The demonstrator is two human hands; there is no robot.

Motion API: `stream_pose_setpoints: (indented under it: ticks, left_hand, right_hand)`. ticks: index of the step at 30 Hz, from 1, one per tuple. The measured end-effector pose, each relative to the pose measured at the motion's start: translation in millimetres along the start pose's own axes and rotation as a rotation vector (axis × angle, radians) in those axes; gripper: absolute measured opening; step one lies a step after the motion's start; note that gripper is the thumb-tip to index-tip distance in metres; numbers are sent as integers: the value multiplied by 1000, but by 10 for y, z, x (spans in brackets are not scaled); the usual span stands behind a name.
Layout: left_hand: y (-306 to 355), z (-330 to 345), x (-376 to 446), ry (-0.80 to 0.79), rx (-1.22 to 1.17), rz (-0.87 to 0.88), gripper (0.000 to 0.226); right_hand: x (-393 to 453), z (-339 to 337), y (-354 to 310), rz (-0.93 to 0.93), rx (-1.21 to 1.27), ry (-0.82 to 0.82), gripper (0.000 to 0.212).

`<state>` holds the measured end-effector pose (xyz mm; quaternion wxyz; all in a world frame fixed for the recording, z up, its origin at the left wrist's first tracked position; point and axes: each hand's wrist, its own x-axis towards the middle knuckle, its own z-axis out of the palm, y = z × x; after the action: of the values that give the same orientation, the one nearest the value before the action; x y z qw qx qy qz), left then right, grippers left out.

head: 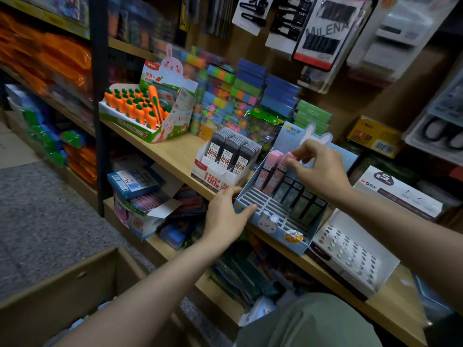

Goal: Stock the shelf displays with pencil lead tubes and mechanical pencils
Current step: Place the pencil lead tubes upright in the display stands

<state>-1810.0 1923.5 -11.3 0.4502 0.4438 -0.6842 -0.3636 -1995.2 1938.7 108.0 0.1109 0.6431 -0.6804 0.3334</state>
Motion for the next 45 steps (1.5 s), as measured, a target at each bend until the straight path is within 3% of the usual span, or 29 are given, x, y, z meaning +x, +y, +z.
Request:
stream_pose_setpoints:
  ticks: [11, 17, 21, 25, 29, 35, 41, 45]
  left_hand:
    - [-17, 0, 0, 6, -9, 10, 45]
    - [-19, -22, -5, -19, 14, 16, 48]
    - [-21, -164, -114, -60, -47, -12, 48]
    - [-120, -397, -378, -94, -66, -40, 26]
    - [-471, -710, -845, -179, 73, -160, 4]
    - [-1219, -1336, -1841, -168, 130, -570, 11]
    - [-1913, -1558, -2685, -11, 196, -936, 36]
    - [-2329, -1173, -3026, 109, 135, -1161, 20]
  right_hand:
    - [-40, 88, -52, -70, -203, -62, 12]
    - [-94, 80, -91, -99, -391, -69, 23]
    - [-272, 12, -200, -89, -302, -65, 42]
    - [-700, 51, -444, -236, -162, -12, 34]
    - [-1236, 306, -810, -338, 134, -245, 22]
    - [-1952, 1069, -1249, -428, 131, -991, 21]
    - [-2591, 1984, -1325, -96, 246, -1247, 23]
    - [-2927, 2558, -1205, 216, 277, -1260, 24]
